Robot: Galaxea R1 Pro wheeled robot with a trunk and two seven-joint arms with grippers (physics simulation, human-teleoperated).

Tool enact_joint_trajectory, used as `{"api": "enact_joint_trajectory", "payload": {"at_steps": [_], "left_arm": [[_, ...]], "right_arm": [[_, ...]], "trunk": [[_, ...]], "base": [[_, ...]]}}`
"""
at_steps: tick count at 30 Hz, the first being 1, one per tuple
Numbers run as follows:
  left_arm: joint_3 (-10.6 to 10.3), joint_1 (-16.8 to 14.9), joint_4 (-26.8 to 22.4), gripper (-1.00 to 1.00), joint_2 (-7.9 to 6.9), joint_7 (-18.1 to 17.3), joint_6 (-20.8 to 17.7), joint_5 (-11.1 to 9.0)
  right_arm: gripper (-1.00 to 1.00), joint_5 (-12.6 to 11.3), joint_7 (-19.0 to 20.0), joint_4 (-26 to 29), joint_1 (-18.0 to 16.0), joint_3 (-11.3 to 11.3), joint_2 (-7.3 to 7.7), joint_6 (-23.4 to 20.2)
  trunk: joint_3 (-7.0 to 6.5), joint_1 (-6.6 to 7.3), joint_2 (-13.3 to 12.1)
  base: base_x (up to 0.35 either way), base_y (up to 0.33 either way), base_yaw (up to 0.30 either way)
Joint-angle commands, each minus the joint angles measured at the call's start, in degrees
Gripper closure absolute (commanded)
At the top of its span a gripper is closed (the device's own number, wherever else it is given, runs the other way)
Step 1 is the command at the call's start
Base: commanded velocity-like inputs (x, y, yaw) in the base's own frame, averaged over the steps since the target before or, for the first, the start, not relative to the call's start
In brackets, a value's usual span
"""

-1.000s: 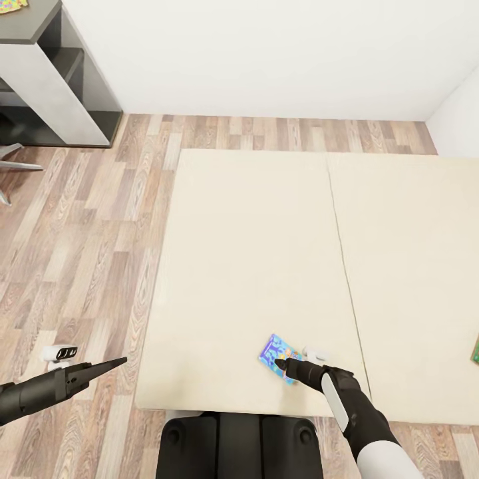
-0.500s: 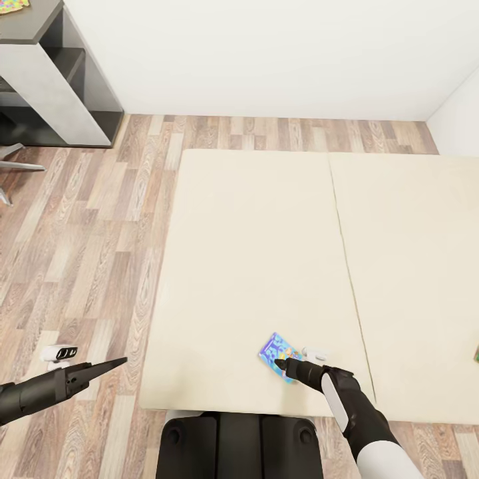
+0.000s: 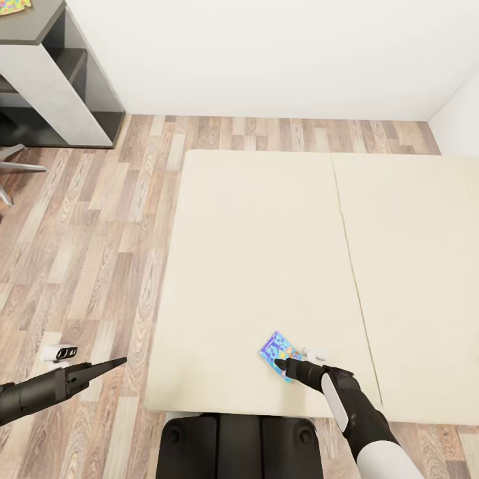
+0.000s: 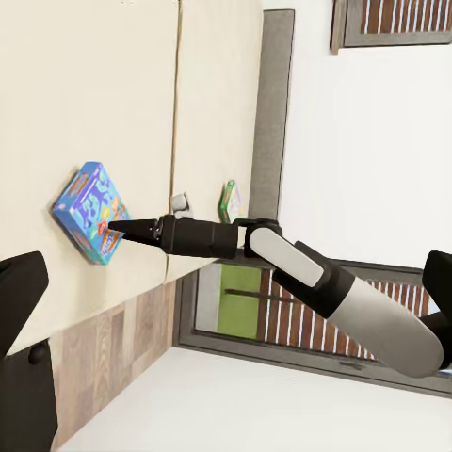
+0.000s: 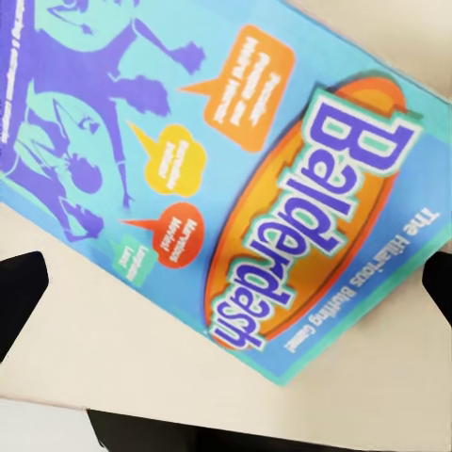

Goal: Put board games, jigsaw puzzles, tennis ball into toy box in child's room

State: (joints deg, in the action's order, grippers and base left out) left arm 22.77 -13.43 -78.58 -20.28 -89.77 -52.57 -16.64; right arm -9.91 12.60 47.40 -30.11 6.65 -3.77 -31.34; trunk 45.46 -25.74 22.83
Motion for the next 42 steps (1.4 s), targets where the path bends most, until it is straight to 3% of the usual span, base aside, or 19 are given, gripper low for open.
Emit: {"api": "enact_joint_trajectory", "payload": {"at_steps": [1, 42], "left_arm": [[-0.01, -0.02, 0.00, -1.00, -0.02, -0.23, -0.61, 0.03], [-0.01, -0.02, 0.00, -1.00, -0.02, -0.23, -0.61, 0.03]], "right_arm": [[-1.00, -0.11, 0.23, 0.08, -0.02, 0.30, -0.08, -0.39], [-1.00, -0.11, 0.23, 0.07, -0.02, 0.29, -0.10, -0.39]], "trunk": [[0.06, -0.04, 0.09], [0.06, -0.04, 0.09]], "base": [[0.068, 0.062, 0.000], [0.005, 0.085, 0.000]]}}
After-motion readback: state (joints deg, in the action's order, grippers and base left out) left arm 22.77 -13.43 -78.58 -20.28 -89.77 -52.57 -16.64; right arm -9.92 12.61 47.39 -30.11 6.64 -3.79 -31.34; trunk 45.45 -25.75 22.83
